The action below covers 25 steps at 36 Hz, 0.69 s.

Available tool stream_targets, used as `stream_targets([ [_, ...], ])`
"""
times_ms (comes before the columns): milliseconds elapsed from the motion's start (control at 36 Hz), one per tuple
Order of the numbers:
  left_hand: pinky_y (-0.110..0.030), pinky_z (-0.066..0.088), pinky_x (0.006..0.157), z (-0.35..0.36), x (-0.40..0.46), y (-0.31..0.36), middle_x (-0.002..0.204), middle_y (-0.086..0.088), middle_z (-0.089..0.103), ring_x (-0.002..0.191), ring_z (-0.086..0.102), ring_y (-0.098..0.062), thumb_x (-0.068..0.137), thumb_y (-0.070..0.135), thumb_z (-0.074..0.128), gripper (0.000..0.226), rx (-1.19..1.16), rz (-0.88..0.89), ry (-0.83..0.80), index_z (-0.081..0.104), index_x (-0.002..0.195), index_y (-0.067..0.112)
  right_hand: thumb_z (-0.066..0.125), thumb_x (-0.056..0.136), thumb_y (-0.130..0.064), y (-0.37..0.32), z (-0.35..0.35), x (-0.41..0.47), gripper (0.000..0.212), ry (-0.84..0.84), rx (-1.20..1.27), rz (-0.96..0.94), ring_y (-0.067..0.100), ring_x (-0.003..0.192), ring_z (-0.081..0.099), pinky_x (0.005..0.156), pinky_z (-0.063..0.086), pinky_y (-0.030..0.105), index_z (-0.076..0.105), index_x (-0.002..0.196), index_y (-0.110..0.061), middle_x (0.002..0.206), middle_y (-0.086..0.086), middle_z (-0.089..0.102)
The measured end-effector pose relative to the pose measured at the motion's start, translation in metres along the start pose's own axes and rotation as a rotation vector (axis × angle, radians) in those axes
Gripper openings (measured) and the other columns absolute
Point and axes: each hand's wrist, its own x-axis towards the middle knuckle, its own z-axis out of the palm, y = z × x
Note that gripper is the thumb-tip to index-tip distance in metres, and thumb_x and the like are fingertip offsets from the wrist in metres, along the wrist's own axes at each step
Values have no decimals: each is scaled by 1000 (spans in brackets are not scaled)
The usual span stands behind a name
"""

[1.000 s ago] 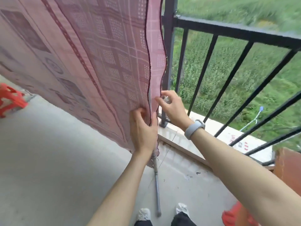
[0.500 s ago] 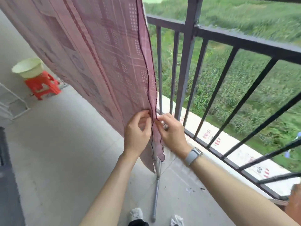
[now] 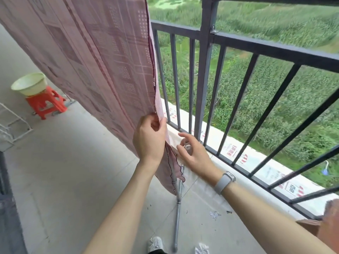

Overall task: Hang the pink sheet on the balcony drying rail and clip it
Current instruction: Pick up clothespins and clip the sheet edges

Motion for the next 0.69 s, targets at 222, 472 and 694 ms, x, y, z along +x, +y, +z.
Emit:
stream_targets([
  [222,-26,29,61,0,0,5,65,2,55,68,52,-24,83,20,61,21,-69,-38,-15,47,69,15,39,97,-30,-6,-11,-13,34,-34,14,116,7,87,58,80,46,26,39,127,-16,112,3,58],
  [472,-23,32,60,-16,4,-4,62,7,57,67,54,-18,80,34,67,26,-47,-54,-165,55,67,15,29,92,-48,-21,-16,-25,35,133,11,157,9,67,51,71,43,40,43,100,-17,72,-8,50],
  [694,-37,47,68,-24,18,-2,69,-7,65,73,59,-29,81,32,63,30,45,49,-313,57,65,7,65,81,-32,-24,-8,-35,29,155,314,158,16,98,63,87,51,42,52,107,-30,106,0,63],
])
